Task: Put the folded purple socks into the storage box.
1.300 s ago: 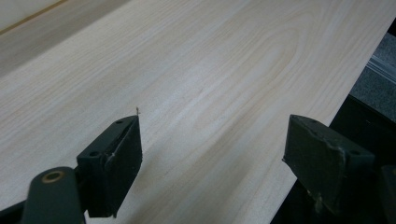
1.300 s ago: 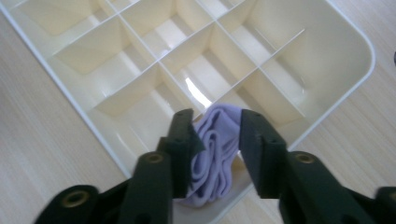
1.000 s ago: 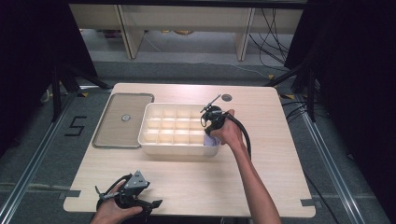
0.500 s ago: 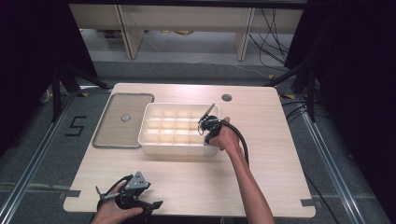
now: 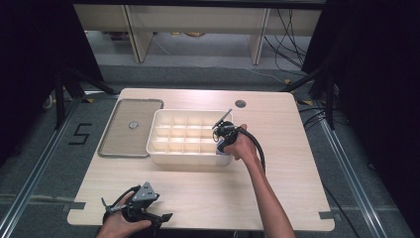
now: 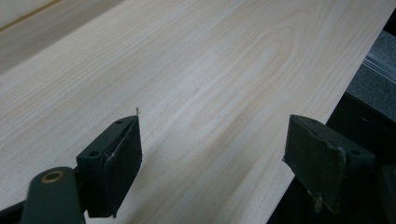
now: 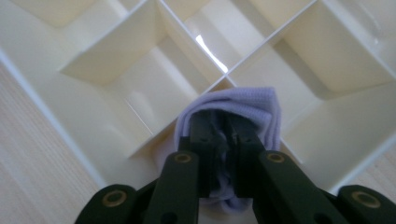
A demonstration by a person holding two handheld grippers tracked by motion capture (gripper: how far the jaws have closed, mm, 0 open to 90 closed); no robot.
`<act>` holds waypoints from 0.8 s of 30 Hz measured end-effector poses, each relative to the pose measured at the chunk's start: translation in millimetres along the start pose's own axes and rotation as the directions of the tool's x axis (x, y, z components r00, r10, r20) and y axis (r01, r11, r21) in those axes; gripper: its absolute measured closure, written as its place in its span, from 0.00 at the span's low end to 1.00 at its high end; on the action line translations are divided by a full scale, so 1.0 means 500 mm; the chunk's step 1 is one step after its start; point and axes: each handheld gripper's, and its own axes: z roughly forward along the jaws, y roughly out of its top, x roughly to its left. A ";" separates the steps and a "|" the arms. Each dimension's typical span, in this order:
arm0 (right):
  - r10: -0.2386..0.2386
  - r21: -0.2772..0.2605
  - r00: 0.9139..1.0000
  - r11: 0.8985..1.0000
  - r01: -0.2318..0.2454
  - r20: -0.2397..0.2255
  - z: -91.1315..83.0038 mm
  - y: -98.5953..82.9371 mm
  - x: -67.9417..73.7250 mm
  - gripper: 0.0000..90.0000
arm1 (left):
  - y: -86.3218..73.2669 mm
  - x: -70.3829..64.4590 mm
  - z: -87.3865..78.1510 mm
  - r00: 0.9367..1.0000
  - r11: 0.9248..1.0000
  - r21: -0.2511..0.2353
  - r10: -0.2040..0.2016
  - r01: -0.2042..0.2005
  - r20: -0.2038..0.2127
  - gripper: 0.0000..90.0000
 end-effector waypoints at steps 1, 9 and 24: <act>0.060 -0.009 0.998 0.998 -0.060 0.009 -0.018 -0.004 0.004 0.85 | 0.000 0.001 -0.001 1.000 1.000 0.003 0.010 -0.010 0.000 0.20; 0.081 -0.122 0.997 0.989 -0.080 0.005 -0.070 -0.024 -0.002 0.81 | 0.001 0.000 -0.003 1.000 1.000 -0.015 0.005 -0.005 0.003 0.20; 0.099 -0.200 0.995 0.975 -0.095 0.010 -0.105 -0.044 -0.004 0.78 | 0.000 0.005 -0.004 1.000 1.000 -0.017 -0.004 0.004 -0.004 0.20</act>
